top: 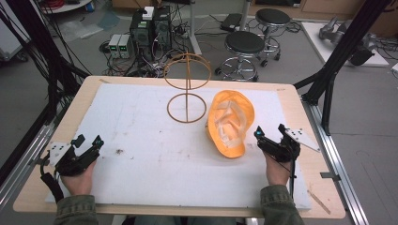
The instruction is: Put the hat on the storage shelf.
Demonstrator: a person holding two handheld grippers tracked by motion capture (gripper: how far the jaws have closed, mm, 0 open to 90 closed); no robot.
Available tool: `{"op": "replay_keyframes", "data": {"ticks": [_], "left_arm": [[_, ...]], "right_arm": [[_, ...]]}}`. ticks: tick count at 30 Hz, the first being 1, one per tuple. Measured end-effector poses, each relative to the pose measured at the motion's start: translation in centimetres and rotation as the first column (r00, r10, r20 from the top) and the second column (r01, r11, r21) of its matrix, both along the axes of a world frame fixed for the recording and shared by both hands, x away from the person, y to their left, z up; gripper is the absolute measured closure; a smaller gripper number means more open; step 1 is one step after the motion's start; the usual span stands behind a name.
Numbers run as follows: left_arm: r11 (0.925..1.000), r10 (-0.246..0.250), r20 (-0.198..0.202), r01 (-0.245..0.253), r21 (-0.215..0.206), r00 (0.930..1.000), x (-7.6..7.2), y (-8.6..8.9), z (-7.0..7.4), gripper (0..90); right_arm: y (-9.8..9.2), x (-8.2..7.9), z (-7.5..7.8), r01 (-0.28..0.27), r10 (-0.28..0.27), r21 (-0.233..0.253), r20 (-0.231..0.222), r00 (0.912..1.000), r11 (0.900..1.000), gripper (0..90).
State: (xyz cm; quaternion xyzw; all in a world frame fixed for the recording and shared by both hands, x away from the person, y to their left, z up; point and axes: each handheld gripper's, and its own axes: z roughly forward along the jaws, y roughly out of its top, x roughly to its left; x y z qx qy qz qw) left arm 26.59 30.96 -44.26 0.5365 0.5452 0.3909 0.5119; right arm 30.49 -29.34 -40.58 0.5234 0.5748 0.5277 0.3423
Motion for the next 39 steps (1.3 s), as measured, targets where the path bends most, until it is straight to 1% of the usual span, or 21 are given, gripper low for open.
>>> {"op": "replay_keyframes", "data": {"ticks": [2, 7, 12, 17, 19, 21, 22, 23, 24, 25, 26, 27, 28, 29, 32, 34, 35, 36, 37, 38, 39], "left_arm": [[1.0000, 0.001, 0.001, -0.001, -0.001, 1.0000, 0.0, 0.0, 0.0, 35.0], [0.9999, 0.002, 0.004, -0.002, -0.010, 1.0000, 0.1, 0.1, 0.0, 35.0], [0.9999, -0.001, 0.001, 0.001, -0.011, 1.0000, 0.0, 0.1, 0.0, 35.0], [1.0000, 0.002, 0.001, -0.002, -0.010, 1.0000, 0.0, 0.1, 0.0, 35.0], [1.0000, 0.002, 0.002, -0.002, -0.010, 1.0000, 0.0, 0.1, 0.0, 35.0], [1.0000, 0.000, 0.003, 0.000, -0.008, 1.0000, 0.1, 0.1, 0.0, 35.0], [1.0000, 0.000, 0.003, 0.000, -0.008, 1.0000, 0.1, 0.1, 0.0, 35.1], [1.0000, -0.001, 0.001, 0.001, -0.006, 1.0000, 0.1, 0.1, 0.0, 35.0], [1.0000, -0.001, 0.001, 0.001, -0.006, 1.0000, 0.1, 0.1, 0.0, 35.0], [1.0000, -0.003, 0.001, 0.003, -0.006, 1.0000, 0.1, 0.1, 0.0, 35.0], [1.0000, -0.003, 0.001, 0.003, -0.006, 1.0000, 0.1, 0.1, 0.0, 35.0], [1.0000, -0.003, 0.002, 0.003, -0.006, 1.0000, 0.2, 0.1, 0.0, 35.0], [1.0000, -0.003, 0.002, 0.003, -0.006, 1.0000, 0.2, 0.1, 0.0, 35.0], [1.0000, -0.003, 0.001, 0.003, -0.006, 1.0000, 0.2, 0.1, 0.0, 35.0], [0.9999, -0.004, 0.000, 0.004, -0.011, 1.0000, 0.2, 0.1, 0.0, 35.0], [0.9999, -0.007, -0.004, 0.007, -0.012, 1.0000, 0.3, 0.1, -0.1, 35.0], [0.9999, -0.010, -0.004, 0.010, -0.011, 0.9999, 0.3, 0.1, 0.0, 35.0], [0.9999, -0.010, -0.004, 0.010, -0.011, 0.9999, 0.3, 0.1, 0.0, 35.0], [0.9999, -0.011, -0.004, 0.011, -0.010, 0.9999, 0.3, 0.1, 0.0, 35.0], [0.9999, -0.012, -0.004, 0.012, -0.009, 0.9999, 0.3, 0.1, 0.0, 35.0], [0.9999, -0.012, -0.004, 0.012, -0.010, 0.9999, 0.3, 0.0, 0.0, 35.0]], "right_arm": [[0.5, 0.4, 0.2, -0.004, 0.004, -0.023, 0.002, 1.0000, 1.000, 10.0], [1.5, 1.4, 0.6, -0.005, 0.004, -0.052, -0.010, 0.9999, 0.999, 10.0], [2.2, 2.9, 1.3, -0.018, 0.015, -0.061, -0.056, 0.9983, 0.998, 10.0], [3.0, 4.4, 2.1, -0.022, 0.016, -0.077, -0.081, 0.9966, 0.997, 10.0], [3.2, 4.8, 2.1, -0.015, 0.009, -0.094, -0.066, 0.9978, 0.996, 10.0], [3.3, 5.2, 2.0, -0.011, 0.003, -0.096, -0.084, 0.9964, 0.995, 10.0], [3.3, 5.2, 2.0, -0.011, 0.003, -0.096, -0.084, 0.9964, 0.995, 10.0], [3.3, 5.7, 1.9, -0.007, -0.002, -0.091, -0.101, 0.9949, 0.996, 10.0], [3.3, 5.7, 1.9, -0.007, -0.002, -0.091, -0.101, 0.9949, 0.996, 10.0], [3.3, 6.4, 1.7, -0.007, -0.004, -0.084, -0.123, 0.9924, 0.996, 10.0], [3.3, 6.4, 1.7, -0.007, -0.004, -0.084, -0.123, 0.9924, 0.996, 10.0], [3.1, 7.1, 1.5, 0.006, -0.019, -0.090, -0.140, 0.9899, 0.996, 10.0], [3.1, 7.1, 1.5, 0.006, -0.019, -0.090, -0.140, 0.9899, 0.996, 10.0], [3.0, 7.8, 1.3, 0.013, -0.030, -0.093, -0.177, 0.9837, 0.996, 10.0], [3.0, 8.3, 1.2, 0.016, -0.034, -0.098, -0.189, 0.9813, 0.995, 10.1], [3.0, 8.9, 1.0, 0.006, -0.028, -0.099, -0.223, 0.9744, 0.995, 10.9], [3.0, 9.1, 0.8, 0.006, -0.030, -0.099, -0.235, 0.9715, 0.995, 13.6], [3.0, 9.1, 0.8, 0.006, -0.030, -0.099, -0.235, 0.9715, 0.995, 13.6], [2.9, 9.4, 0.5, 0.003, -0.029, -0.100, -0.264, 0.9642, 0.995, 16.8], [2.9, 9.4, 0.5, 0.003, -0.029, -0.100, -0.264, 0.9642, 0.995, 16.8], [2.8, 9.6, 0.0, -0.004, -0.032, -0.113, -0.311, 0.9500, 0.994, 26.4]]}}
